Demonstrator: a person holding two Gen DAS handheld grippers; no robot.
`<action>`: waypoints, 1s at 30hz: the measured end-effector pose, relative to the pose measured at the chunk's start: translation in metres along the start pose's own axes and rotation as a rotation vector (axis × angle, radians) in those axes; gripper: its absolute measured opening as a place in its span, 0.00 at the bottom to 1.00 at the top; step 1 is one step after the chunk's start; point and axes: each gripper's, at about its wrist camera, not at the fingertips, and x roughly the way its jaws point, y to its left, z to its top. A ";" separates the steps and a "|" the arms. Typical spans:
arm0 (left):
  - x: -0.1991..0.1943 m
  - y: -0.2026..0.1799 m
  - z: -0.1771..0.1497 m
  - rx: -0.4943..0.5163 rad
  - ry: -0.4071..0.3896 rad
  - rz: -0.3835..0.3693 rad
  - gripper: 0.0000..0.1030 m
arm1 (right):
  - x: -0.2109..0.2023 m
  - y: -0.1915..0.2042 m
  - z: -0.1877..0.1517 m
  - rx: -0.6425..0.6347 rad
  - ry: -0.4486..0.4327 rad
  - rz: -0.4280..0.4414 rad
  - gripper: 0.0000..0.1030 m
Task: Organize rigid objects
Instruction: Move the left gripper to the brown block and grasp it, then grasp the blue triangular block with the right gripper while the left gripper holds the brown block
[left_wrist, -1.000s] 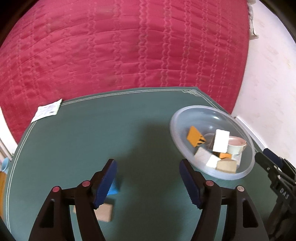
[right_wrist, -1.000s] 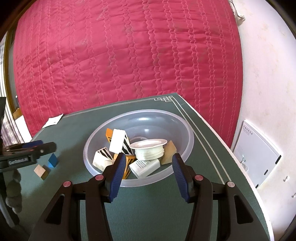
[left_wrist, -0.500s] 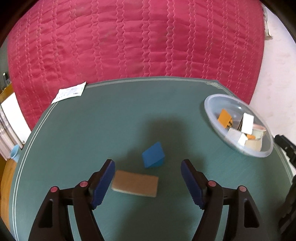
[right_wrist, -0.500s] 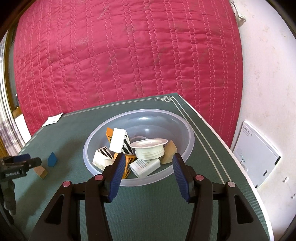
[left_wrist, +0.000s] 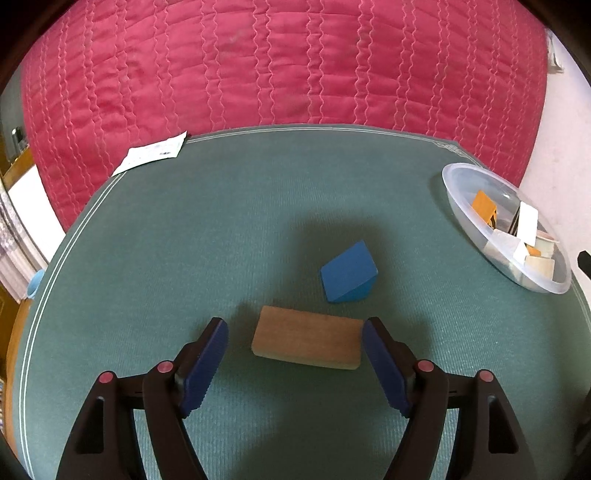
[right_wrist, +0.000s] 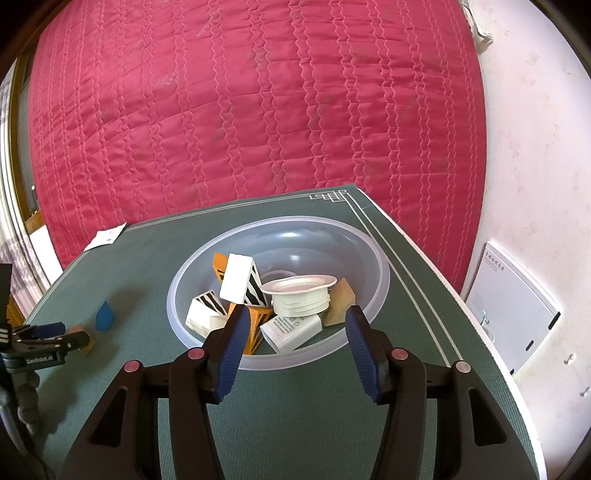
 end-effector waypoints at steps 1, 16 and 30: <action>0.001 -0.001 0.000 0.007 0.005 0.002 0.77 | 0.000 0.000 0.000 0.000 0.000 0.000 0.54; 0.008 -0.005 -0.003 0.030 0.037 -0.015 0.68 | 0.000 0.001 -0.001 -0.002 0.001 -0.001 0.54; 0.003 -0.007 -0.005 0.026 0.007 -0.003 0.63 | 0.003 0.002 -0.003 -0.003 0.006 -0.012 0.55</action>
